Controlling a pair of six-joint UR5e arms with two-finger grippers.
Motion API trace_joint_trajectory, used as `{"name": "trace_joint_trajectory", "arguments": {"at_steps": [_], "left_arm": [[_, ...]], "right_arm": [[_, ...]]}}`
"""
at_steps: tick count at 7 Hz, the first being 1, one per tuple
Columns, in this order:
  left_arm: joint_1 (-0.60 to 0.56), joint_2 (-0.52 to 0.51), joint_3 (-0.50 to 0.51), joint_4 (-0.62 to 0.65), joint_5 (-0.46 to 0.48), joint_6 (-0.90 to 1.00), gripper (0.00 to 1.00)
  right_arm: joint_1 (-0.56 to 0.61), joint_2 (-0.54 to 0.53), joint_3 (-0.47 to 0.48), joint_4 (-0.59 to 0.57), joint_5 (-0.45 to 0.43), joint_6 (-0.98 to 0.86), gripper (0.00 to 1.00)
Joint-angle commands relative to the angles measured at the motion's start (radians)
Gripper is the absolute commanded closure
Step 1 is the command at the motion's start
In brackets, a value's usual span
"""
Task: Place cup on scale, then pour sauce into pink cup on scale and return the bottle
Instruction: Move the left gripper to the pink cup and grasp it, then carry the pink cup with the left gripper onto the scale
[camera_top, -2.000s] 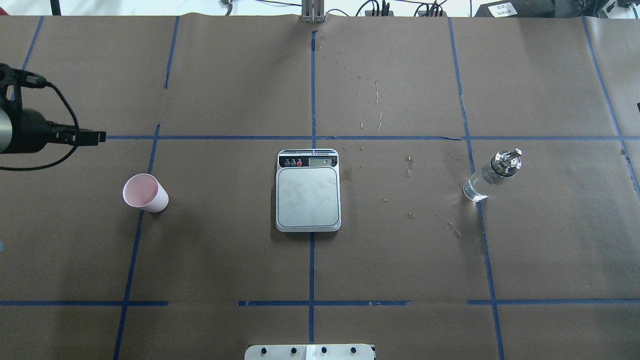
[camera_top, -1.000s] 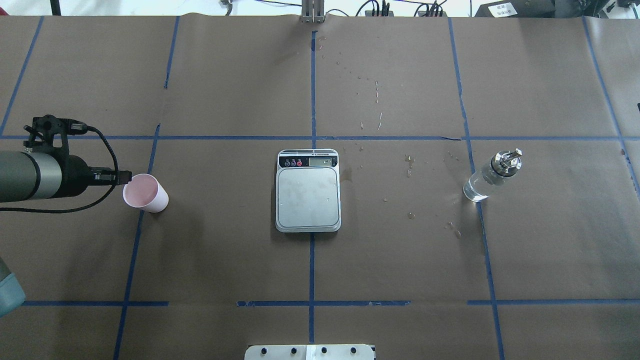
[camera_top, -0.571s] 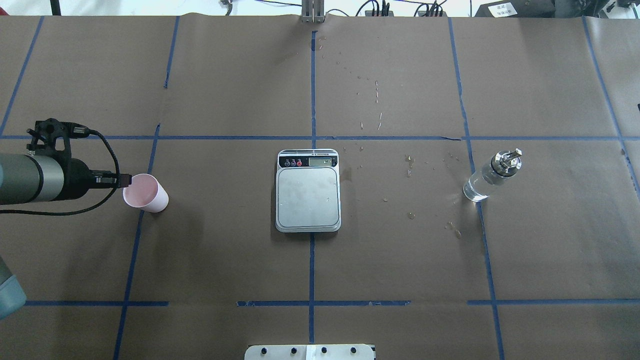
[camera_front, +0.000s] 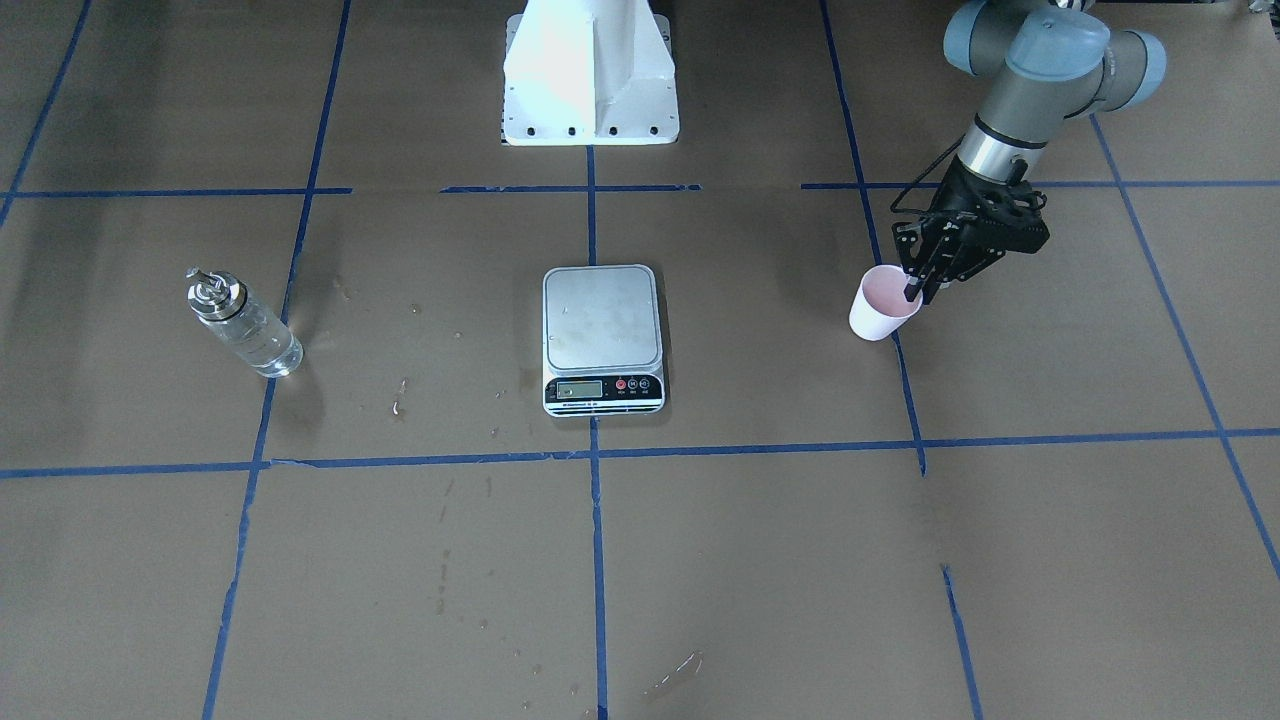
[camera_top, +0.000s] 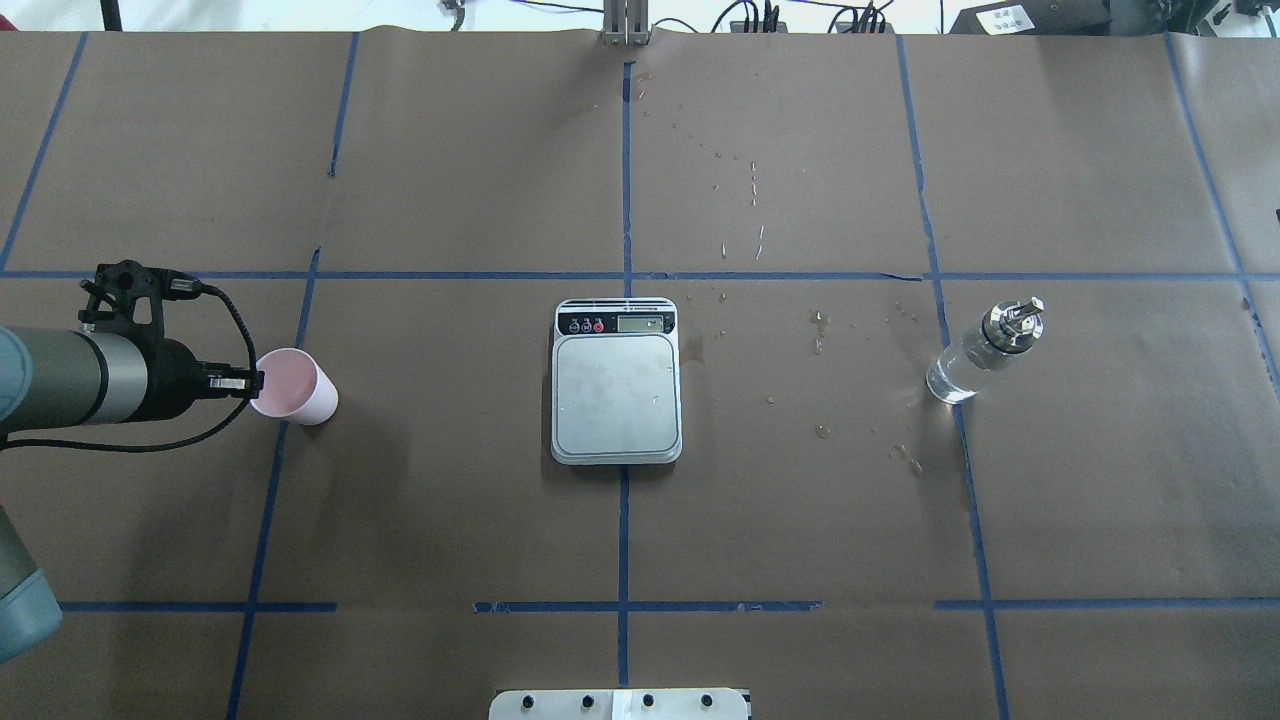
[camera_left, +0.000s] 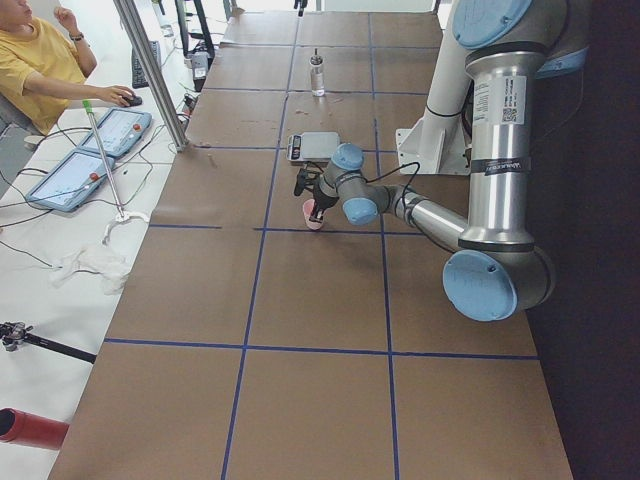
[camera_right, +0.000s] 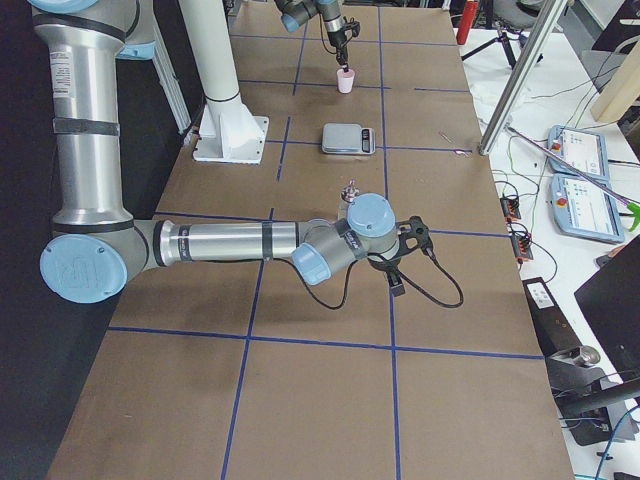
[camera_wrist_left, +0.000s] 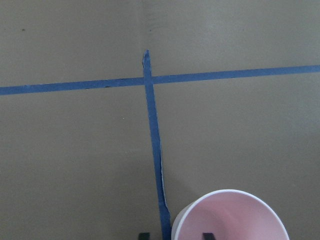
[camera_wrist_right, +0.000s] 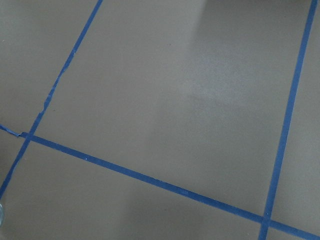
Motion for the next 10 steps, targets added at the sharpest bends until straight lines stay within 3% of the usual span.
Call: {"name": "trace_joint_trajectory", "arguments": {"at_steps": [1,2,3,5,6,8,9,10], "left_arm": [[0.001,-0.004,-0.008,0.002,-0.001,0.006,1.0],[0.001,-0.012,-0.039,0.031,-0.005,0.011,1.0],[0.004,-0.074,-0.078,0.154,-0.009,0.012,1.0],[0.013,-0.381,-0.076,0.485,-0.011,-0.003,1.0],[0.045,-0.48,-0.06,0.587,-0.008,-0.058,1.0],[0.139,-0.676,0.075,0.601,0.003,-0.244,1.0],[0.16,-0.773,0.196,0.6,0.068,-0.285,1.0],[0.165,-0.788,0.234,0.595,0.078,-0.29,1.0]], "right_arm": [[0.0,0.001,-0.002,-0.001,0.0,0.0,0.0],[0.0,0.0,-0.002,0.001,0.0,0.0,0.0],[0.0,-0.005,0.002,0.001,0.002,0.0,0.0],[0.0,-0.006,0.0,0.001,0.002,-0.002,0.0],[0.0,-0.008,0.002,0.001,0.003,-0.002,0.0],[0.0,-0.016,0.002,0.002,0.003,-0.003,0.0],[0.0,-0.019,0.002,0.002,0.003,-0.008,0.0],[0.0,-0.019,0.002,0.002,0.003,-0.008,0.0]]}}
